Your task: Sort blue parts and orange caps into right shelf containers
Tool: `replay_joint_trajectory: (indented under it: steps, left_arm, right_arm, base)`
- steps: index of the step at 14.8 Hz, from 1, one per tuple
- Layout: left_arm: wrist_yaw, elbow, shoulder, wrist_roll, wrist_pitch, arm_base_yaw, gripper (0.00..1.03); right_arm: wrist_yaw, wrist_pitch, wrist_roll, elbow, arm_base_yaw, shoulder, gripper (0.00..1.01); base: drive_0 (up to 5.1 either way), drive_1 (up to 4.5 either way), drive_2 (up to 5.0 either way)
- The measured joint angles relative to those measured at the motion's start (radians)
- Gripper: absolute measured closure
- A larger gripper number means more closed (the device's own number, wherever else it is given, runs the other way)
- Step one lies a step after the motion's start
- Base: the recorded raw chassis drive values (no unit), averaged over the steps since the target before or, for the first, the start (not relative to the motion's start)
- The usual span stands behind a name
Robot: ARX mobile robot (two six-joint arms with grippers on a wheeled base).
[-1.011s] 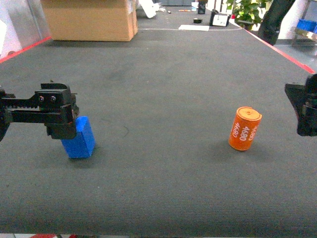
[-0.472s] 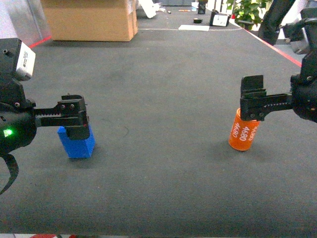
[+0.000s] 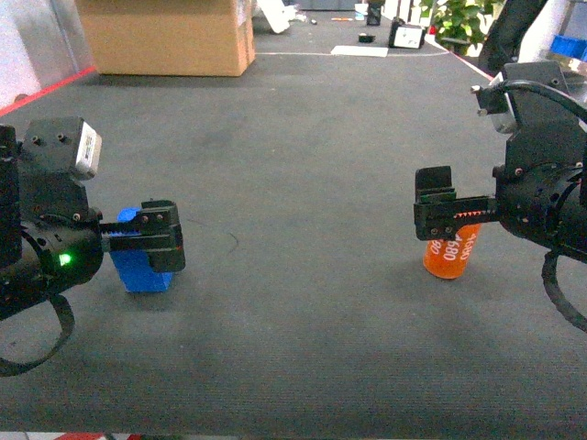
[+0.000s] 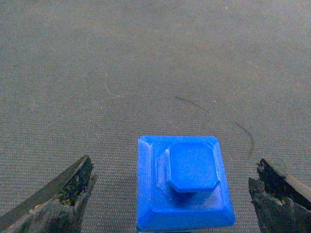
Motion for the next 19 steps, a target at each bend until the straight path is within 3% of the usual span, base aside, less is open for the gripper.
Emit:
replay_joint_trajectory:
  steps: [11,12,13,15,17,19]
  left_arm:
    - [-0.009,0.041,0.072,-0.017,-0.009,-0.010,0.05]
    - [-0.015,0.041,0.074,-0.017,-0.009,-0.010,0.05]
    - [-0.020,0.041,0.074,-0.011,-0.008,-0.013,0.11]
    - [-0.021,0.041,0.074,-0.006,-0.009,-0.016,0.33]
    - [-0.027,0.037,0.072,-0.006,0.000,-0.018,0.53]
    - [-0.056,-0.010,0.028,-0.007,0.047,-0.025,0.58]
  right_arm:
    - [0.018,-0.037,0.011,0.059,0.014,0.135,0.03]
    - [0.032,-0.037,0.002,0.060,0.021,0.137,0.16]
    - [0.032,-0.040,0.000,0.060,0.021,0.138,0.29]
    - [0.032,-0.042,-0.001,0.060,0.021,0.140,0.52]
    - [0.025,-0.043,-0.001,0.055,0.021,0.140,0.56]
    - [0.027,0.019,0.010,-0.002,0.021,0.105,0.56]
  base:
    - [0.0,0.00,0.0]
    - [0.0,0.00,0.0]
    - [0.0,0.00,0.0]
    - [0.0,0.00,0.0]
    - [0.0,0.00,0.0]
    - [0.0,0.00,0.0]
